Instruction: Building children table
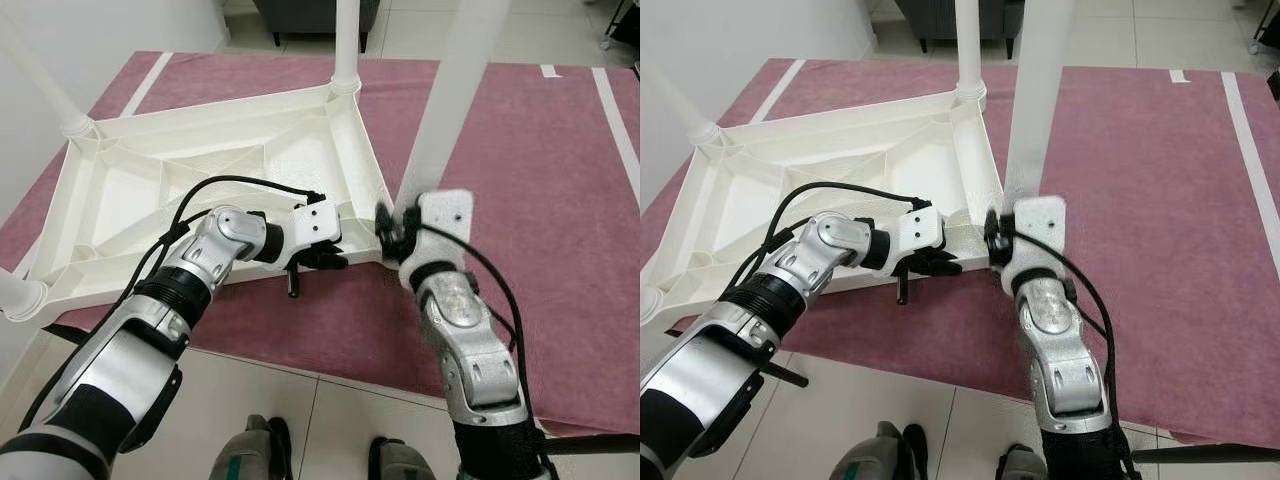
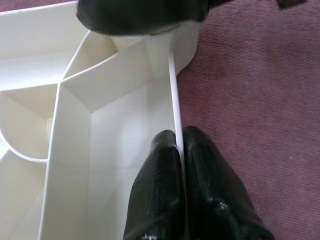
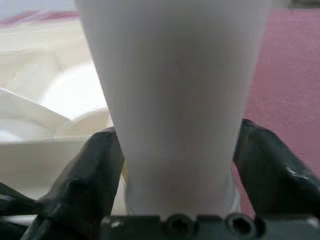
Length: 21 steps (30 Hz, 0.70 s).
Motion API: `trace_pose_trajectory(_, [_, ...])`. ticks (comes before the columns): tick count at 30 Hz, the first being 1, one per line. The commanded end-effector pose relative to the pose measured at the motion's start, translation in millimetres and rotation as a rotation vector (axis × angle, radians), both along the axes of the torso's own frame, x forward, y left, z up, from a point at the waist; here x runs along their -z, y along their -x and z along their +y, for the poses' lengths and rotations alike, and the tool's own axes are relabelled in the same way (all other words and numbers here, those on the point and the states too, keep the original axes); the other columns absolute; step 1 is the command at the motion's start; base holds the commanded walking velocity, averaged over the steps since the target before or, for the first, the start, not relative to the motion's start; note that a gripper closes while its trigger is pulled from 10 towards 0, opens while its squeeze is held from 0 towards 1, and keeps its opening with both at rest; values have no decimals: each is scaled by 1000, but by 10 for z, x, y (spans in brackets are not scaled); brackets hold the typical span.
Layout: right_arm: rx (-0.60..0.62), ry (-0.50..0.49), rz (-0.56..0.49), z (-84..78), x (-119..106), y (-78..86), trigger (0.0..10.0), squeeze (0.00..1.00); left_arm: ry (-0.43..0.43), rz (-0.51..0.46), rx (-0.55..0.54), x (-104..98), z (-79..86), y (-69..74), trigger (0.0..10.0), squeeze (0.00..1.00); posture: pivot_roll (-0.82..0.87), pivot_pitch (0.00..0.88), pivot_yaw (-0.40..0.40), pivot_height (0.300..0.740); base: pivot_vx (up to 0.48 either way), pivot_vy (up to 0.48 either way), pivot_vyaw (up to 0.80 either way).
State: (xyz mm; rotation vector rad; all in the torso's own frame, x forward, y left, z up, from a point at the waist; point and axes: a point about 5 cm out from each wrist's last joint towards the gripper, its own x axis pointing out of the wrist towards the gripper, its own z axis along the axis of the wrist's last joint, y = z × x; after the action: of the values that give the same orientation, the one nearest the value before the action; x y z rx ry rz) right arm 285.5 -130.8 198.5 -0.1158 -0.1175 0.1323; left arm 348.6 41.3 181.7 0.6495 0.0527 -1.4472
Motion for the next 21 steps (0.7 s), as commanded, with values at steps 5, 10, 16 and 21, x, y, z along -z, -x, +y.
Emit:
trace_pose_trajectory(5, [-392,56,-184,104,-490,114,10000,0,27,-83,103,-162,26,64,0,0,-80,187,158,740,0,0,0])
trace_pose_trajectory(10, [-546,126,-162,93,-528,181,10000,0,-17,-68,159,-125,131,126,0,0,-78,186,159,740,0,0,0])
trace_pose_trajectory(16, [-876,247,-21,120,-349,343,10000,0,-164,-25,353,-86,550,418,0,0,-73,184,157,740,0,0,0])
trace_pose_trajectory(21, [-970,238,-1,205,-299,382,10000,0,-215,-13,392,-113,734,510,0,0,-53,178,149,740,0,0,0])
